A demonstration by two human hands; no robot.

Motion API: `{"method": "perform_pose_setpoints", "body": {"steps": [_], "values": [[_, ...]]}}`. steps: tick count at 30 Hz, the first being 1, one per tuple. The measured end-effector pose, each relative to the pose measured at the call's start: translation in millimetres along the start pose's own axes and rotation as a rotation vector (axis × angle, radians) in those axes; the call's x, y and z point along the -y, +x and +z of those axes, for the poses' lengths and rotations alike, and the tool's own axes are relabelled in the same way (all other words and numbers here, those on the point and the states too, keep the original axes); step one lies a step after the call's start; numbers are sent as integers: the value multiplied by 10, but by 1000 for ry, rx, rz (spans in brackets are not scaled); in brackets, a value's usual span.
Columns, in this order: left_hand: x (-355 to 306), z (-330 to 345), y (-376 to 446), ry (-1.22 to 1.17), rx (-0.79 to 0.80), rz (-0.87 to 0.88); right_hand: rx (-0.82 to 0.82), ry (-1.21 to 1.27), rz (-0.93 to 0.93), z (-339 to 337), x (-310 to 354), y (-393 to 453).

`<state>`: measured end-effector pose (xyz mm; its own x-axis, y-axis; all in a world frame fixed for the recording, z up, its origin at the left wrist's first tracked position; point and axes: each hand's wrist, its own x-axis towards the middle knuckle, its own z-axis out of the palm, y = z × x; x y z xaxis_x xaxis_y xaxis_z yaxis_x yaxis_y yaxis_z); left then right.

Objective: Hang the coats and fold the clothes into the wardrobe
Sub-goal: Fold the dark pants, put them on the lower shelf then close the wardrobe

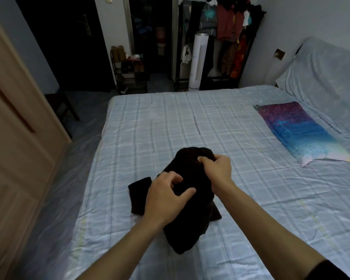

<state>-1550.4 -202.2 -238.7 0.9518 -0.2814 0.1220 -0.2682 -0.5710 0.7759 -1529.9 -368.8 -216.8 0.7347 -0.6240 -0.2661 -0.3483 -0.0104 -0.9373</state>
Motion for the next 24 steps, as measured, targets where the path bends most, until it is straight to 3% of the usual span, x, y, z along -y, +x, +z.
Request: {"method": "perform_pose_setpoints", "body": {"steps": [3,7,10,14,18,24], "values": [[116,103,-200,11,52,-28,11,108,49,7,168,41],[200,166,-150,154,-54,63,57,221,99,7,296,-9],[166,122,-39,128,-117,126,63,255,118,9,291,-52],[35,-35,84,0,-79,94,97,286,113,-75,218,-32],[-175,-198,310,-69,-122,-36,261,250,-64,-235,143,-46],[-336,-322,582,-181,-79,-171,626,-196,-452,-437,-183,-144]]}}
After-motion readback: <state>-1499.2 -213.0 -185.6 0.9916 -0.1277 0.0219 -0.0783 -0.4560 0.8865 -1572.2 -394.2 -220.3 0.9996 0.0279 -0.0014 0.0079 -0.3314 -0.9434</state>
